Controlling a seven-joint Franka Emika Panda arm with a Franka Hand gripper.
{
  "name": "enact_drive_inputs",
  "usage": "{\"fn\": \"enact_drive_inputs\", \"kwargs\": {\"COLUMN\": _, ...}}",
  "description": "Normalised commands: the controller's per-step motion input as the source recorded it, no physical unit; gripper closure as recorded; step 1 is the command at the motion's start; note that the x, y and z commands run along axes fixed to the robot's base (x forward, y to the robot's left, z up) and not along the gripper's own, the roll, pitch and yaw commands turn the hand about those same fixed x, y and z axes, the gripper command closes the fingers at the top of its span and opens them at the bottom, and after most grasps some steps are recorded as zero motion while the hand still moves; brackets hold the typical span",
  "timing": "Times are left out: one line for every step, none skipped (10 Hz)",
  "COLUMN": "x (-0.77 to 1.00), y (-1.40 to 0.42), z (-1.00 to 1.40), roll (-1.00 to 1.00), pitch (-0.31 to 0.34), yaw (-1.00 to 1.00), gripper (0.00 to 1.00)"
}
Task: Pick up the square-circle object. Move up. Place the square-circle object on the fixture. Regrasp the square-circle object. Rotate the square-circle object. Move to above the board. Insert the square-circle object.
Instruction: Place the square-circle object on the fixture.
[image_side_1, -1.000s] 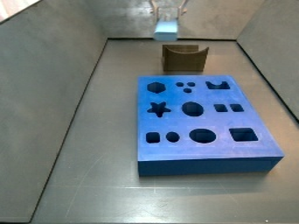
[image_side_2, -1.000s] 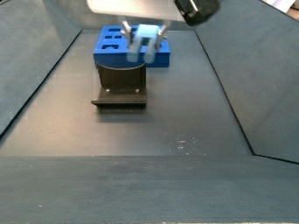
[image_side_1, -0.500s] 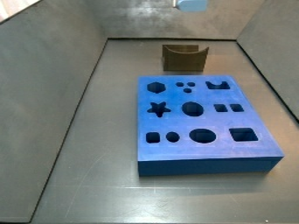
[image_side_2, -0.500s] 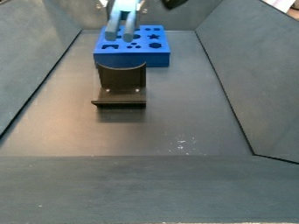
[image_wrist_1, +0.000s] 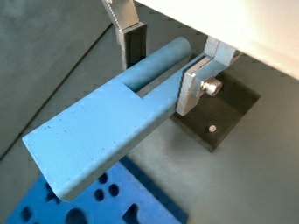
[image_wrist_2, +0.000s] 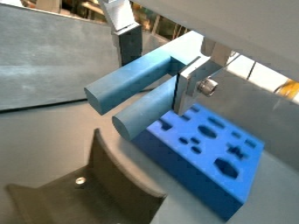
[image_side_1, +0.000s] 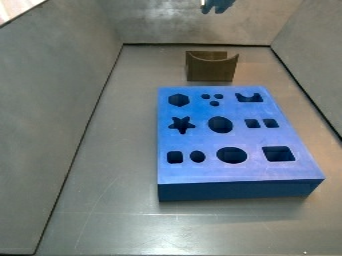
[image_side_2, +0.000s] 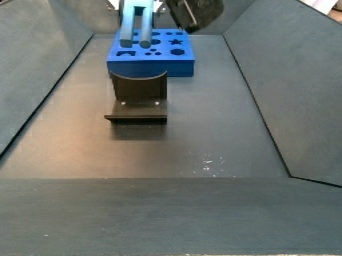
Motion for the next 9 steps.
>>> {"fn": "enact_drive_inputs", "kwargs": {"x": 0.08, "y": 0.04, "z": -0.01, "roll": -0.36, "pitch": 0.127, "yaw": -0.08, "gripper": 1.0}}
{"fn": "enact_drive_inputs", "kwargs": {"x": 0.07, "y": 0.03, "z": 0.0, "roll": -0.24, "pitch": 0.099, "yaw": -0.09, "gripper": 1.0}}
{"fn": "enact_drive_inputs", "kwargs": {"x": 0.12, "y": 0.13, "z": -1.0, "roll": -1.0, "pitch": 0.266, "yaw": -0.06, "gripper": 1.0}}
{"fn": "enact_drive_inputs", "kwargs": {"x": 0.13, "y": 0.14, "z": -1.0, "roll": -1.0, "pitch": 0.251, "yaw": -0.08, "gripper": 1.0}}
{"fn": "enact_drive_inputs", "kwargs": {"x": 0.14, "y": 0.14, "z": -1.0, "roll": -1.0, "pitch": 0.273, "yaw": -0.14, "gripper": 1.0}}
{"fn": "enact_drive_inputs", "kwargs": {"x": 0.15, "y": 0.14, "z": -1.0, "roll": -0.79, "pitch": 0.232, "yaw": -0.18, "gripper": 1.0}}
{"fn": "enact_drive_inputs", "kwargs": {"x": 0.16, "y": 0.14, "z": -1.0, "roll": -0.68, "pitch": 0.193, "yaw": -0.2, "gripper": 1.0}}
{"fn": "enact_drive_inputs", "kwargs": {"x": 0.16, "y": 0.14, "z": -1.0, "roll": -0.45, "pitch": 0.119, "yaw": -0.22, "gripper": 1.0}}
{"fn": "enact_drive_inputs", "kwargs": {"x": 0.17, "y": 0.14, "z": -1.0, "roll": -0.3, "pitch": 0.074, "yaw": -0.22, "gripper": 1.0}}
